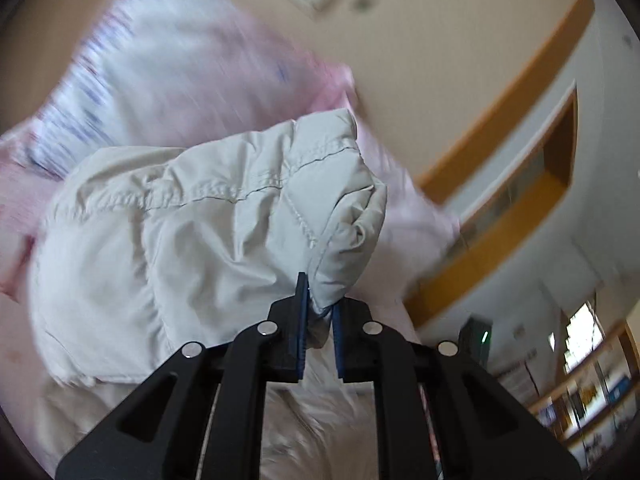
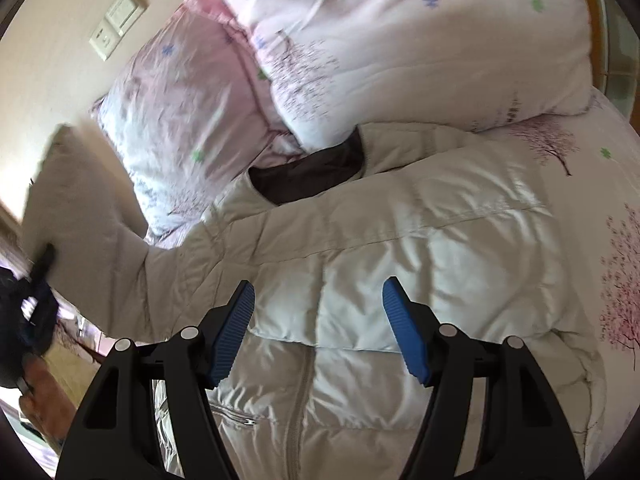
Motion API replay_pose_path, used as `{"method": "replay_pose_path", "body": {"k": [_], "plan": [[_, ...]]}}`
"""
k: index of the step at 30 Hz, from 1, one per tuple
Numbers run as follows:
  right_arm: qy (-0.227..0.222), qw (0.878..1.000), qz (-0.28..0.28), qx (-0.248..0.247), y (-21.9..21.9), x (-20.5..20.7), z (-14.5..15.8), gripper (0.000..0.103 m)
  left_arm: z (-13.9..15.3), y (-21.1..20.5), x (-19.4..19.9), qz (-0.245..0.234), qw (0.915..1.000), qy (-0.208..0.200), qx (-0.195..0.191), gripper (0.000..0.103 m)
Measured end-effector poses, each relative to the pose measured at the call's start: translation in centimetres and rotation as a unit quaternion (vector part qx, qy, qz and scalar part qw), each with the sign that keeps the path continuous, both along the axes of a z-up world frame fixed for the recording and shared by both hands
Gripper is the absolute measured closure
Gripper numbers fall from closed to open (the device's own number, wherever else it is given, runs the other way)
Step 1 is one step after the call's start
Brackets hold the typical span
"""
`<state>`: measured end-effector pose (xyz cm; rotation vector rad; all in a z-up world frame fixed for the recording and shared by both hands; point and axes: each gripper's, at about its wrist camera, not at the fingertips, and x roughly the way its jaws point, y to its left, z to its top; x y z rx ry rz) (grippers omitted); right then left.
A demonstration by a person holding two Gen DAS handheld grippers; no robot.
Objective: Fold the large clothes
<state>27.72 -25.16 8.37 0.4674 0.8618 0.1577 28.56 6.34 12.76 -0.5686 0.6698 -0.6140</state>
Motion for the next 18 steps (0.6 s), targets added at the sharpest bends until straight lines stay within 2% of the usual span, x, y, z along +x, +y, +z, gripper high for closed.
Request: {"method": "replay_pose_path", "body": {"k": [4, 6, 7, 8, 9, 10, 11, 15, 18], "plan": [[0.004, 1.0, -0.021, 0.012, -2.0, 0.0, -0.5, 0.035, -3.5, -6.7, 1.8, -0.065, 0.9954, 0.053, 0.048, 0.091], [0.008, 0.999, -0.029, 0.021, -2.8, 0.0, -0.8, 0.035, -5.4, -9.6, 2.4, -0.093, 0.9899, 0.072, 0.079, 0.085], [0.01, 0.999, -0.032, 0.025, -3.2, 0.0, -1.0, 0.035, -6.3, -10.8, 2.4, -0.106, 0.9868, 0.079, 0.093, 0.076], [0.012, 0.999, -0.034, 0.029, -3.5, 0.0, -1.1, 0.035, -7.0, -11.7, 2.4, -0.117, 0.9846, 0.085, 0.099, 0.058], [0.015, 0.999, -0.037, 0.033, -3.9, 0.0, -1.4, 0.035, -7.4, -12.1, 2.3, -0.123, 0.9835, 0.086, 0.1, 0.049], [0.018, 0.998, -0.039, 0.037, -4.2, 0.0, -1.6, 0.035, -7.8, -12.5, 2.1, -0.126, 0.983, 0.082, 0.105, 0.035], [0.021, 0.998, -0.04, 0.041, -4.4, 0.0, -1.8, 0.035, -7.7, -12.6, 2.0, -0.128, 0.9827, 0.075, 0.111, 0.028], [0.036, 0.997, -0.019, 0.069, -4.3, 0.3, -2.7, 0.035, -6.3, -10.9, 0.7, -0.139, 0.9834, 0.054, 0.104, 0.019], [0.053, 0.995, 0.016, 0.083, -3.1, 0.9, -3.7, 0.035, -4.7, -7.2, -0.5, -0.111, 0.9881, 0.031, 0.102, 0.014]]}}
